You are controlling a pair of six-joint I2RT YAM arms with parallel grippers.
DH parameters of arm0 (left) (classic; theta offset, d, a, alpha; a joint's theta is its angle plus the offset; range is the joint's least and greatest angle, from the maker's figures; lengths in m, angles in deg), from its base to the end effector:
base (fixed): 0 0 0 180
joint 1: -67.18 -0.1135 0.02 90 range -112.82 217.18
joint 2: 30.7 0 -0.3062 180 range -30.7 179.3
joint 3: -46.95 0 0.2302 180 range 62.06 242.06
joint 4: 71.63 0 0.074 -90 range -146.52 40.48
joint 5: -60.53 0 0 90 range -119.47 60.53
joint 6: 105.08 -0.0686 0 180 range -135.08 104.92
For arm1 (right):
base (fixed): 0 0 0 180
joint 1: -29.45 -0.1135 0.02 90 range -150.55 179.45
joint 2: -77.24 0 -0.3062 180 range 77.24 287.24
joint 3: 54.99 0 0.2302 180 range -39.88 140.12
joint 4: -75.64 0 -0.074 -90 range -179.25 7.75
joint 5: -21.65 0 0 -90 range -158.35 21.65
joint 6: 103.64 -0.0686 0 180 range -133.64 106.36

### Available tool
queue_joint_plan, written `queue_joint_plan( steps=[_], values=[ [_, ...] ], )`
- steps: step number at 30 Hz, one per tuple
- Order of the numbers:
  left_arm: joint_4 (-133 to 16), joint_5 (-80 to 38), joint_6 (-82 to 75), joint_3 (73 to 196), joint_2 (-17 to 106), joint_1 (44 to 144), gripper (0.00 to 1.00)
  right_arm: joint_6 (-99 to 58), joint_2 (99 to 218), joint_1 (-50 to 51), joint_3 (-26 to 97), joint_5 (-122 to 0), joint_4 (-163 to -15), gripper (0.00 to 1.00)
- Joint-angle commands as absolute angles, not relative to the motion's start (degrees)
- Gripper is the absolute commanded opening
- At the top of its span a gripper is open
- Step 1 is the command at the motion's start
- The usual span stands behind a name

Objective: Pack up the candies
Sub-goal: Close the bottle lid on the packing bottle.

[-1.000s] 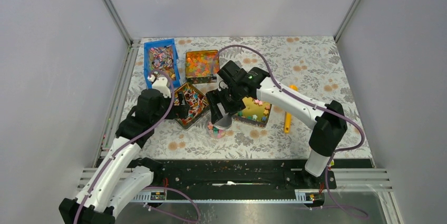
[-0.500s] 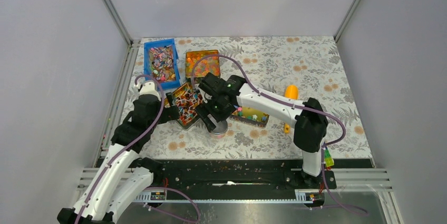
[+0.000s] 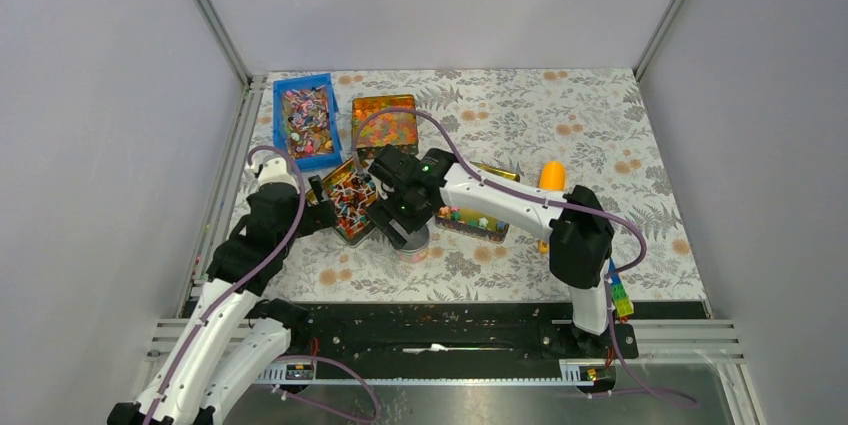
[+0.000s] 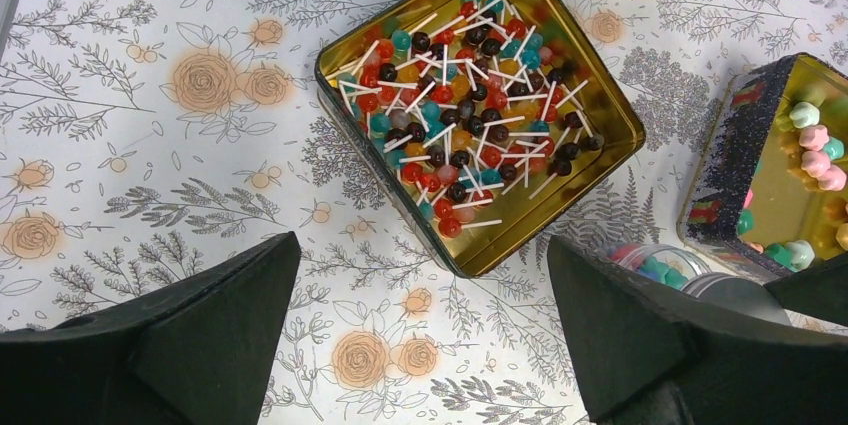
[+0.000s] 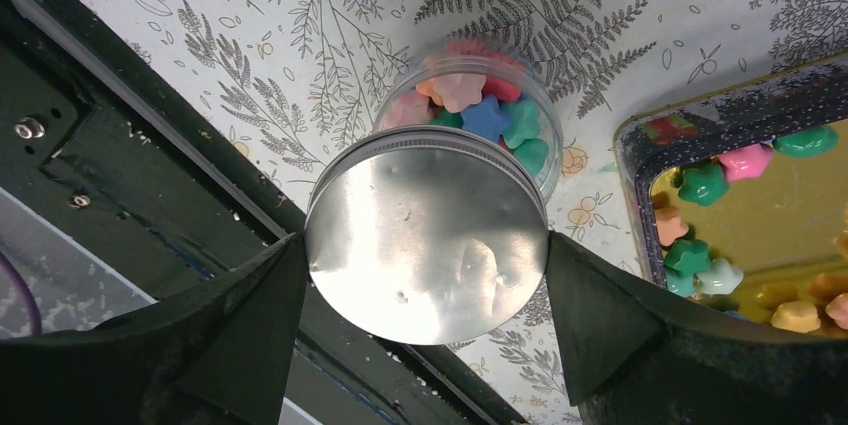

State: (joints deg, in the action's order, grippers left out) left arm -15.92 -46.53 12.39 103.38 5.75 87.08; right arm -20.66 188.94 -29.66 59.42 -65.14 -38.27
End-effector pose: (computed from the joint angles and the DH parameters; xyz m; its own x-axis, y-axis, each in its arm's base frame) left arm 0.1040 -0.0163 0.2926 -0.5340 -0.2757 -0.7993 -0.1633 0.9612 -0.2225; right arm 0.2159 0.3684 0.2815 -0.5618 -0.7014 -0.4386 -0.8071 0.5811 0.1044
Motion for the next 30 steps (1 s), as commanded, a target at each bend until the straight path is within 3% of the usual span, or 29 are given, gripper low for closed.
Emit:
queue_joint_plan(
  steps=[1, 30],
  values=[
    [-17.3, -48.1, 14.0, 103.6, 6.0, 86.8, 0.99, -18.6, 189.4, -30.7, 58.9, -67.6, -41.6, 0.67],
    [-20.0, -45.4, 13.7, 102.8, 7.0, 86.8, 0.99, -17.5, 191.4, -31.0, 53.0, -68.8, -47.5, 0.67]
  ],
)
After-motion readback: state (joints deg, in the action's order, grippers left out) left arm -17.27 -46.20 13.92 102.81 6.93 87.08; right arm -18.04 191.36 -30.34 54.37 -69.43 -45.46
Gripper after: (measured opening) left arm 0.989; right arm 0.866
